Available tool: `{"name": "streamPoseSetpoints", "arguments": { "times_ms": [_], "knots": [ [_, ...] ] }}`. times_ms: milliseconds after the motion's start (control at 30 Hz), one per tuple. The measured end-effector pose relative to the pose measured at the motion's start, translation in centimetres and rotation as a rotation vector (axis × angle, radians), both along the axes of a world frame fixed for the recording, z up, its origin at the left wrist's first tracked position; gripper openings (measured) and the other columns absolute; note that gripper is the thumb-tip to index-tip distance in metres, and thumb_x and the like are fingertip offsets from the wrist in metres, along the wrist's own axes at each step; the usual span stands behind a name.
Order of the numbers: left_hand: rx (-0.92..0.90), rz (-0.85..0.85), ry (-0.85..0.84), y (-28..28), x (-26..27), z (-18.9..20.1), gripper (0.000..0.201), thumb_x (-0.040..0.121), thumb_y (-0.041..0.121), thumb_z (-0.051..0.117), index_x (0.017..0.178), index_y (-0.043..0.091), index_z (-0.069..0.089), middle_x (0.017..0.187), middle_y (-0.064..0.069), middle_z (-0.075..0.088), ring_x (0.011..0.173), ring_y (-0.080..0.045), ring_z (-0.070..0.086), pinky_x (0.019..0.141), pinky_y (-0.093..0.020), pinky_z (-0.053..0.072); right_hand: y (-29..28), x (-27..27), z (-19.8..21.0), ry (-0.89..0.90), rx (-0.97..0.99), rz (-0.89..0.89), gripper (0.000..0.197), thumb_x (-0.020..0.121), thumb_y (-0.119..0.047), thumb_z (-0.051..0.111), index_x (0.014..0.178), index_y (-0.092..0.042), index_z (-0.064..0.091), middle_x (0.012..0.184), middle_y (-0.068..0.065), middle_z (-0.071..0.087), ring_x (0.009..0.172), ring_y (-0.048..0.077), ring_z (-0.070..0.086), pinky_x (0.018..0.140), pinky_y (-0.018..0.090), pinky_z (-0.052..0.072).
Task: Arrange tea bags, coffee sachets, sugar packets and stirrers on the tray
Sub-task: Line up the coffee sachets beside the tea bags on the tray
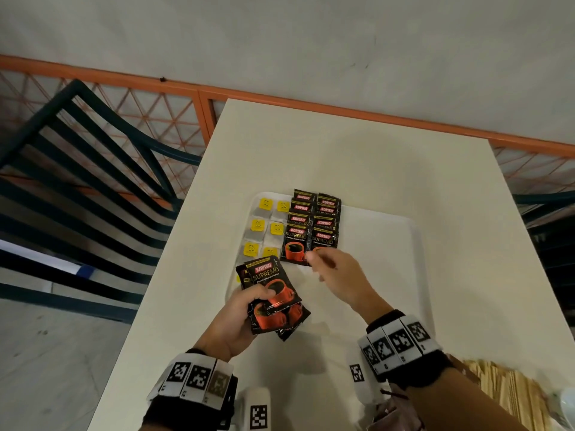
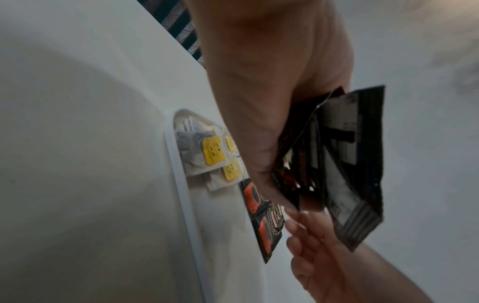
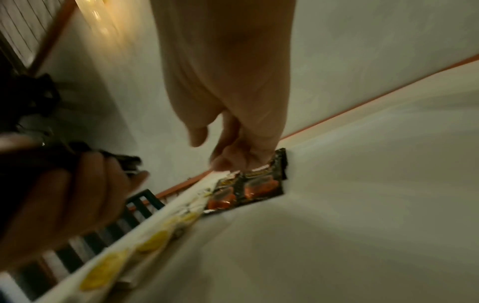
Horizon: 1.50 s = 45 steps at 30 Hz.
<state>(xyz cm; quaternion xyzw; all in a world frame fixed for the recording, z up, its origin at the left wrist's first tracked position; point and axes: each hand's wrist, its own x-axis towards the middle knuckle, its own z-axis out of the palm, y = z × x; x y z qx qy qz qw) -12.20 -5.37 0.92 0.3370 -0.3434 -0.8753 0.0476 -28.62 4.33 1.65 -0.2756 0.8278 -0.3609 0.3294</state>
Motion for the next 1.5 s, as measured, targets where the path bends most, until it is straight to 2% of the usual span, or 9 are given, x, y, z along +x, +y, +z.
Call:
{"name": "streamPoseSetpoints", "arguments": {
  "times_ms": [133, 367, 500, 600, 733, 933, 1133, 1367, 1500],
  "knots": [
    [-0.018, -0.069, 0.009, 0.4, -0.1, 0.1, 0.042, 0.065, 0.014, 0.057, 0.106, 0.012, 0.063, 0.091, -0.013, 0.071, 0.081, -0.026, 0.068, 0.065, -0.033, 0.055, 0.0, 1.9, 1.9, -0.253, -0.011, 0.295, 0.016, 0.089, -0.034, 0.057, 0.097, -0.022, 0.063, 0.080, -0.013, 0.060, 0.061, -0.006, 0.054, 0.054, 0.007, 0.039],
    [-0.010, -0.042, 0.058, 0.2, 0.7, 0.0, 0.037, 0.060, 0.019, 0.063, 0.096, 0.013, 0.071, 0.093, -0.013, 0.071, 0.082, -0.024, 0.069, 0.066, -0.032, 0.055, -0.2, 2.7, 1.3, -0.332, -0.071, 0.134, 0.009, 0.086, -0.022, 0.064, 0.086, -0.014, 0.063, 0.066, -0.001, 0.059, 0.053, 0.006, 0.052, 0.049, 0.015, 0.042],
    [-0.016, -0.032, 0.031, 0.1, 1.4, -0.7, 0.057, 0.055, 0.017, 0.065, 0.111, 0.008, 0.063, 0.102, -0.018, 0.069, 0.087, -0.028, 0.067, 0.066, -0.032, 0.054, 0.3, 2.6, 0.4, -0.481, -0.097, 0.069, 0.006, 0.086, -0.013, 0.062, 0.081, -0.011, 0.064, 0.061, 0.001, 0.058, 0.053, 0.007, 0.053, 0.051, 0.016, 0.045],
    [-0.001, 0.033, 0.014, 0.0, 2.2, -1.4, 0.052, 0.060, 0.009, 0.057, 0.112, 0.004, 0.059, 0.095, -0.018, 0.069, 0.081, -0.027, 0.069, 0.063, -0.031, 0.056, 0.6, 2.1, -0.2, -0.561, -0.144, -0.030, 0.009, 0.088, -0.006, 0.058, 0.081, -0.007, 0.063, 0.061, 0.001, 0.059, 0.056, 0.009, 0.056, 0.056, 0.018, 0.049],
    [0.025, 0.105, -0.015, -0.5, 3.1, -2.1, 0.047, 0.060, 0.008, 0.055, 0.107, 0.003, 0.058, 0.093, -0.018, 0.070, 0.080, -0.028, 0.070, 0.065, -0.032, 0.056, 0.1, 1.0, -1.4, -0.484, -0.124, -0.186, 0.010, 0.088, -0.002, 0.057, 0.081, -0.006, 0.061, 0.064, 0.006, 0.060, 0.056, 0.012, 0.055, 0.058, 0.020, 0.052],
    [0.011, 0.138, -0.051, -0.8, 3.1, -1.9, 0.046, 0.059, 0.010, 0.056, 0.104, 0.005, 0.059, 0.093, -0.017, 0.070, 0.082, -0.030, 0.067, 0.075, -0.038, 0.049, -1.6, -0.1, -3.3, -0.283, -0.103, -0.329, 0.006, 0.085, -0.002, 0.061, 0.091, -0.002, 0.060, 0.065, 0.005, 0.059, 0.052, 0.013, 0.053, 0.049, 0.016, 0.049],
    [0.015, 0.128, -0.060, -0.5, 3.1, -2.0, 0.067, 0.045, 0.014, 0.068, 0.111, 0.006, 0.058, 0.099, -0.021, 0.068, 0.087, -0.033, 0.067, 0.073, -0.038, 0.052, -2.2, -0.1, -4.0, -0.212, -0.095, -0.340, 0.009, 0.083, -0.002, 0.064, 0.091, -0.002, 0.061, 0.066, 0.003, 0.060, 0.053, 0.013, 0.056, 0.052, 0.016, 0.051],
    [-0.012, 0.103, -0.083, -0.1, 2.8, -2.0, 0.048, 0.061, 0.012, 0.057, 0.108, 0.005, 0.059, 0.096, -0.019, 0.068, 0.082, -0.029, 0.068, 0.070, -0.035, 0.054, -2.5, 0.1, -4.9, -0.023, -0.097, -0.358, 0.011, 0.078, -0.005, 0.070, 0.080, -0.010, 0.060, 0.076, 0.012, 0.066, 0.058, 0.018, 0.060, 0.062, 0.026, 0.054],
    [-0.044, 0.105, -0.093, 0.0, 2.5, -1.7, 0.046, 0.066, 0.009, 0.060, 0.112, 0.007, 0.058, 0.098, -0.019, 0.068, 0.084, -0.030, 0.068, 0.064, -0.034, 0.056, -2.3, 0.4, -4.5, 0.059, -0.115, -0.368, 0.012, 0.080, -0.013, 0.070, 0.085, -0.009, 0.060, 0.070, 0.001, 0.060, 0.061, 0.012, 0.056, 0.057, 0.009, 0.044]
  ]
}}
